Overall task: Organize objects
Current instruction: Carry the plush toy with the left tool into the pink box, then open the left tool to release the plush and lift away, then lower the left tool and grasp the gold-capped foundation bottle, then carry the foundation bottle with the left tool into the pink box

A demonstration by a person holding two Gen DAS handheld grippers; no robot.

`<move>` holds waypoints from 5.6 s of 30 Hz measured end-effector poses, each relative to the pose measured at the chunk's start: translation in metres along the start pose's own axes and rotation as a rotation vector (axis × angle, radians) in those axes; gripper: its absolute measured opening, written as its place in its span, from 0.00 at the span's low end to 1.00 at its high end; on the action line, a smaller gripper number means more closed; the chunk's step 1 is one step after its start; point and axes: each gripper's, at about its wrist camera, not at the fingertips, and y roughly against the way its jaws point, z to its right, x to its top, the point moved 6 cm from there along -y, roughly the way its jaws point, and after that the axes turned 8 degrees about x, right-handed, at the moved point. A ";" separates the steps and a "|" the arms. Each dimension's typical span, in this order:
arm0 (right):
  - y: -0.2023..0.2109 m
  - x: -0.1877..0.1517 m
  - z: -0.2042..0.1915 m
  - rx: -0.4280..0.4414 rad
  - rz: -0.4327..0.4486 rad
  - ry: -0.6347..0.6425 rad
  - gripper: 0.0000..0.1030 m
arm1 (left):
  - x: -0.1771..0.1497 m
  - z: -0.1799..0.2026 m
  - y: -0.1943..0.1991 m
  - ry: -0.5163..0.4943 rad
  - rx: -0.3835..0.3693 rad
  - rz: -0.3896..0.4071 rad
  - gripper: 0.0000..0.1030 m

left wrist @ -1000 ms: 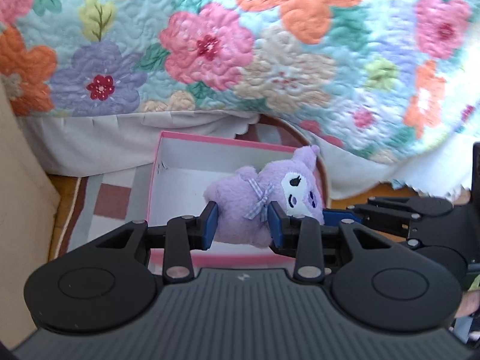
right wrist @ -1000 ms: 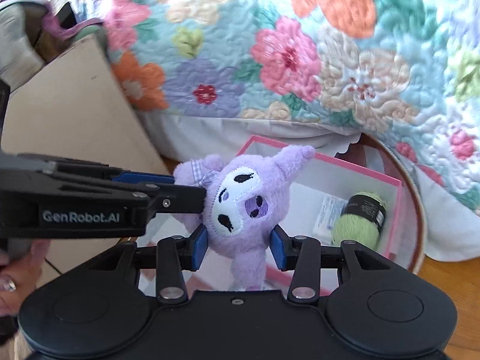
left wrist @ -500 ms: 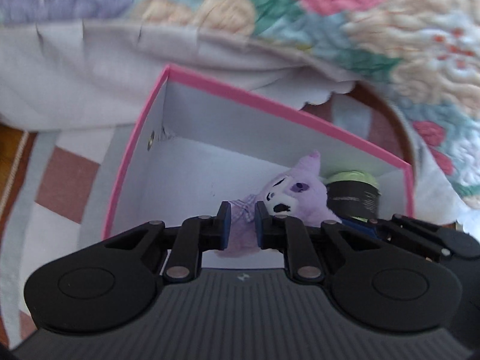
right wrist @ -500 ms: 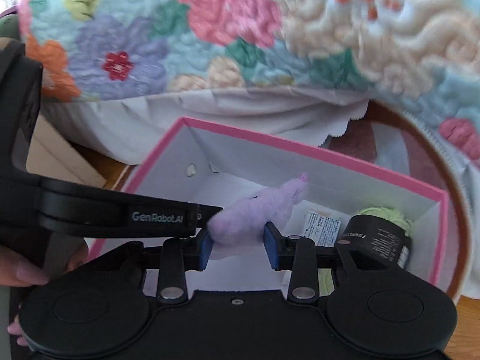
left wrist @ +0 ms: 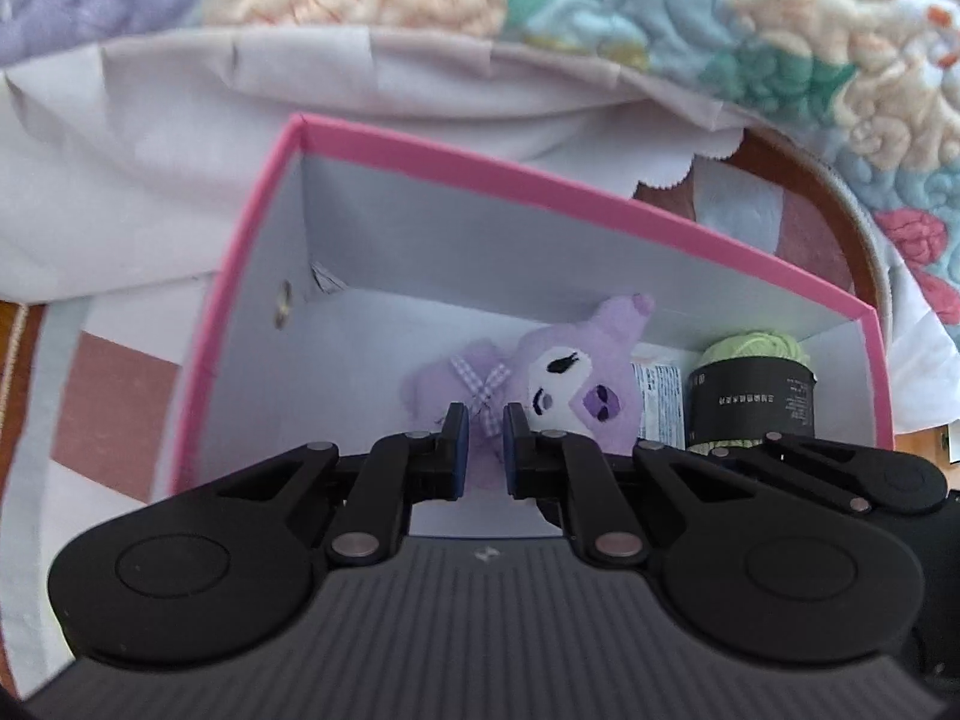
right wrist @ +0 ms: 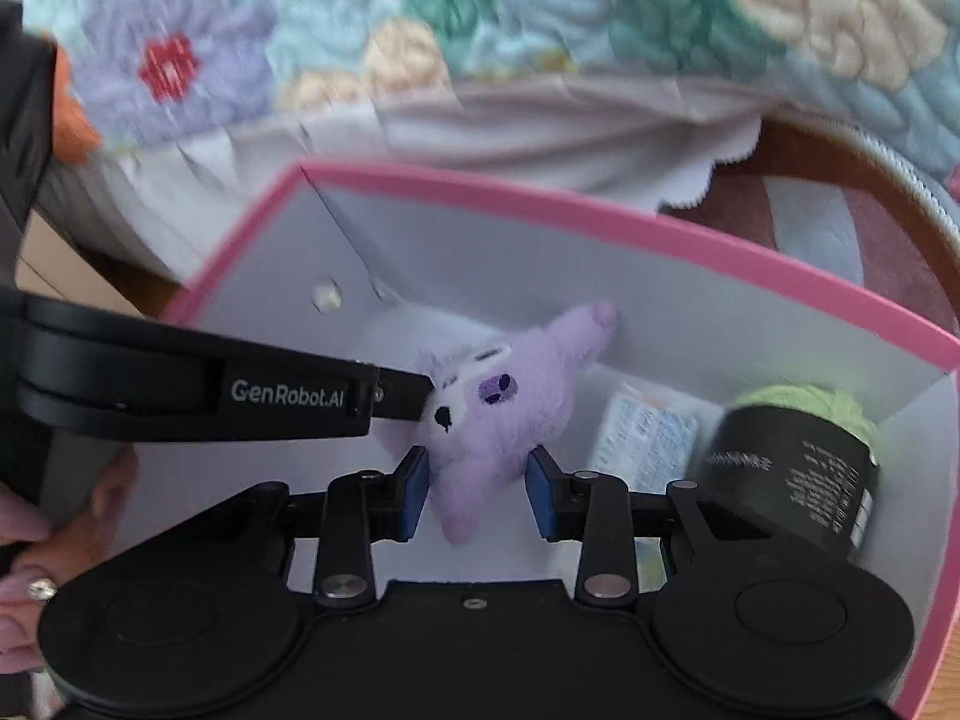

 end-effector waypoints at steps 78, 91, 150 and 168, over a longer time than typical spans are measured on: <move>0.271 -0.254 -0.120 0.024 -0.026 0.151 0.78 | -0.259 0.063 0.276 -0.447 0.032 0.000 0.84; 0.194 -0.279 -0.069 -0.078 0.070 0.197 0.78 | -0.278 0.063 0.180 -0.352 -0.029 -0.013 0.88; 0.098 -0.312 -0.073 -0.209 0.194 0.127 0.71 | -0.332 0.033 0.098 -0.085 -0.157 0.018 0.36; 0.153 -0.298 -0.111 -0.179 0.138 0.133 0.69 | -0.334 0.038 0.177 -0.195 -0.148 -0.029 0.33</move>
